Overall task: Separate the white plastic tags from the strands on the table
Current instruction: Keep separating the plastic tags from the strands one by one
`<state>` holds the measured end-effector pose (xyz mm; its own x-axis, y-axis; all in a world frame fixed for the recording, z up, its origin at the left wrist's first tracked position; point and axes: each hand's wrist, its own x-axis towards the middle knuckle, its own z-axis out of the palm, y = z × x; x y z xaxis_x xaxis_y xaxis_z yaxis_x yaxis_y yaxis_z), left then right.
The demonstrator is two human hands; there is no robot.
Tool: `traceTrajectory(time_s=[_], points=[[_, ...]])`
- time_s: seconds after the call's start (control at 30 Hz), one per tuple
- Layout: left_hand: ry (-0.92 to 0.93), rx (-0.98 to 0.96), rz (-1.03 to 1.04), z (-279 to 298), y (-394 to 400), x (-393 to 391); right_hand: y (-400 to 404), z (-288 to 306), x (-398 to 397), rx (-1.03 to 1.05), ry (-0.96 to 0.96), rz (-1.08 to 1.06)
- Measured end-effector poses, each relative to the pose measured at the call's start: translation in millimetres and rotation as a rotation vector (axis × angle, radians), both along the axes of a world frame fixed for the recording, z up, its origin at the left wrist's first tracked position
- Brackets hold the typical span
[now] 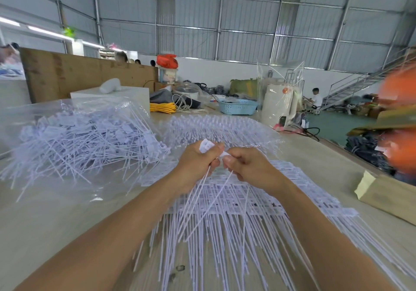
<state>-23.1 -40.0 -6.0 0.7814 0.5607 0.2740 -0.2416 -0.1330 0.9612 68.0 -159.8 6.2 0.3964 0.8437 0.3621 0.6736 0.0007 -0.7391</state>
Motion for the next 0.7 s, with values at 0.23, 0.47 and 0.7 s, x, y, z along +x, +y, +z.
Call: traceTrajectory(time_s=[0.23,0.47,0.7], points=[[0.109,0.039,-0.128,0.9,-2.1,-2.2,-10.8,5.1,10.2,-0.171,-0.117,0.046],[0.195,-0.33,-0.424,14.9,-3.9,-7.2,-17.3,16.7,9.8,-0.059,0.076,0.18],[-0.221,-1.017,-0.645,55.4,81.4,-51.8,-35.8,11.3,27.8,0.006,0.316,0.109]])
